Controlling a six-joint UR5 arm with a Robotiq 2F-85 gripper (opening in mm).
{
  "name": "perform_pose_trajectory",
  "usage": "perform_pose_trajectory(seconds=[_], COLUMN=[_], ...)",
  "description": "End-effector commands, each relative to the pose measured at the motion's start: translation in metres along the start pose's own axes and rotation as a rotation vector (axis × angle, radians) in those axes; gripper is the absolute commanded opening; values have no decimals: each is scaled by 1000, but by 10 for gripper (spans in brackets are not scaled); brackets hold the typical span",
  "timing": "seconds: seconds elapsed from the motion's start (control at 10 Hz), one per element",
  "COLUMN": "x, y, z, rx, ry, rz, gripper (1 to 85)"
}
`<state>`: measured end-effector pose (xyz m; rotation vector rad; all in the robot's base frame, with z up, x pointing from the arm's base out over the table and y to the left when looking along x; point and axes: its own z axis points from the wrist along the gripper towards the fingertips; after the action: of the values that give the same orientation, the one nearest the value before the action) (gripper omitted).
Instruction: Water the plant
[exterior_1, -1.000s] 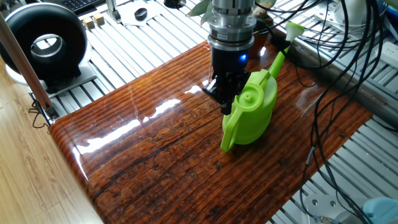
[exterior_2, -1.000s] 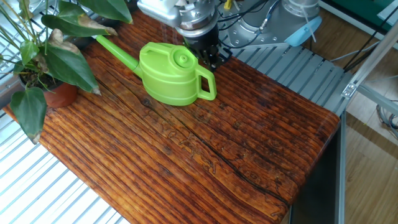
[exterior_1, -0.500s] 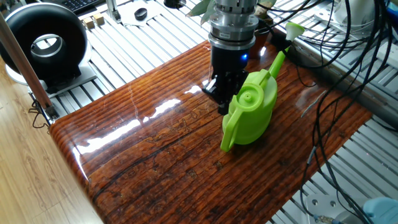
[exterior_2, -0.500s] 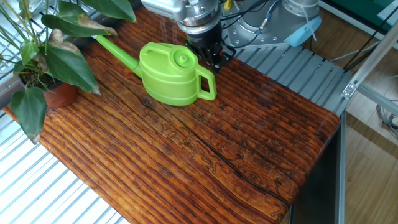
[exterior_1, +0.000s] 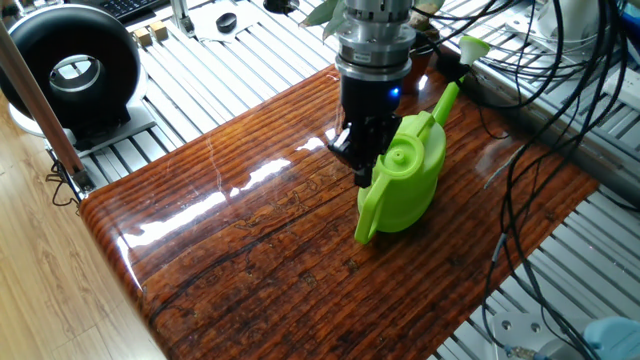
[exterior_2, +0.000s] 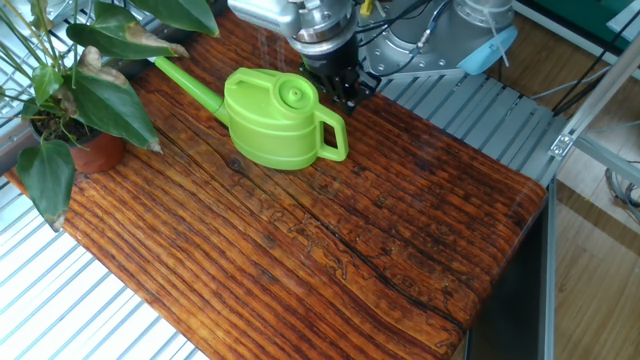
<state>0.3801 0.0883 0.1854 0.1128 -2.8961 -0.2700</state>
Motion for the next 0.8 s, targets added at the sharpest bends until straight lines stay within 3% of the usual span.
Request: perform_pose_trajectory(seconds=[0.0,0.1,0.3,0.4,0.5,0.6,0.7], x=[16,-5,-61,-82,-88,-86,-64], y=[5,8,28,33,33,40,42], z=[-2,0,15,23,29,36,44], rx=[-19,-22,-17,-15,-1,-8,-1], ry=[61,48,18,-27,-39,-23,70], rz=[-15,-14,-1,-20,-77,-104,-93], gripper=[13,13,13,17,17,13,13])
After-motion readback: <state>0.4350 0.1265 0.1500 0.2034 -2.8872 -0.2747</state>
